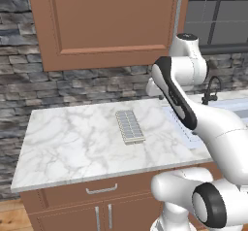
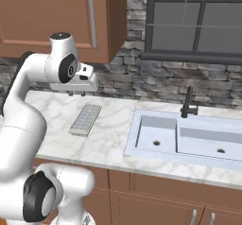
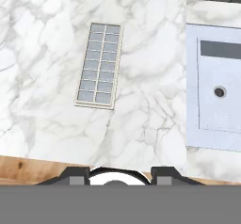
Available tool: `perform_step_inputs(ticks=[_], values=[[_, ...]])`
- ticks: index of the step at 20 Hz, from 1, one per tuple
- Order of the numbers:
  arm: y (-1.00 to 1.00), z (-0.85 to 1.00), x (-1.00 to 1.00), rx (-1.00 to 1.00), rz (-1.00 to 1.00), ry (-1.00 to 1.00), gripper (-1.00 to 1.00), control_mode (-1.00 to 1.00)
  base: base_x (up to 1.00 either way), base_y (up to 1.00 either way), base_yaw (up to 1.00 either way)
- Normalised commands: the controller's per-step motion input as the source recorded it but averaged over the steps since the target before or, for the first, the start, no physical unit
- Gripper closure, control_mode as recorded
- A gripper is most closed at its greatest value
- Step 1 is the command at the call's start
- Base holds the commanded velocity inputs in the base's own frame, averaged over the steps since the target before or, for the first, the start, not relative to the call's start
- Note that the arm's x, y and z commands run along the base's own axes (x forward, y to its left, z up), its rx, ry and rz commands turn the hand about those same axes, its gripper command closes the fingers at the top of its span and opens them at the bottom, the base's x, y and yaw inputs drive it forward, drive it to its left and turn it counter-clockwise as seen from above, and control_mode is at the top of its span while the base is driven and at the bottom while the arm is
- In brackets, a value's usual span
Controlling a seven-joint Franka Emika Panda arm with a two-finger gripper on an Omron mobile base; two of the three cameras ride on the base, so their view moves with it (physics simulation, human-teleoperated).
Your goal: The ice cube tray has been filled with water. Take the tray and place it in the freezer to make ice. Close the freezer door after placing the tray.
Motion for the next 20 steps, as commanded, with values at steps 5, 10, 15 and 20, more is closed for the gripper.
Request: perform_step_inputs(ticks=[5,10,15,20], values=[[0.0,-0.05,-0.1,0.01,0.0,0.01,-1.0,-1.0,0.0,0.0,0.0],[-0.01,-0.27,-0.04,0.14,-0.01,0.02,-1.0,-1.0,0.0,0.0,0.0],[0.0,-0.37,0.0,0.13,-0.03,0.0,-1.0,-1.0,0.0,0.0,0.0],[0.0,-0.45,0.0,0.02,-0.04,0.0,-1.0,-1.0,0.0,0.0,0.0]])
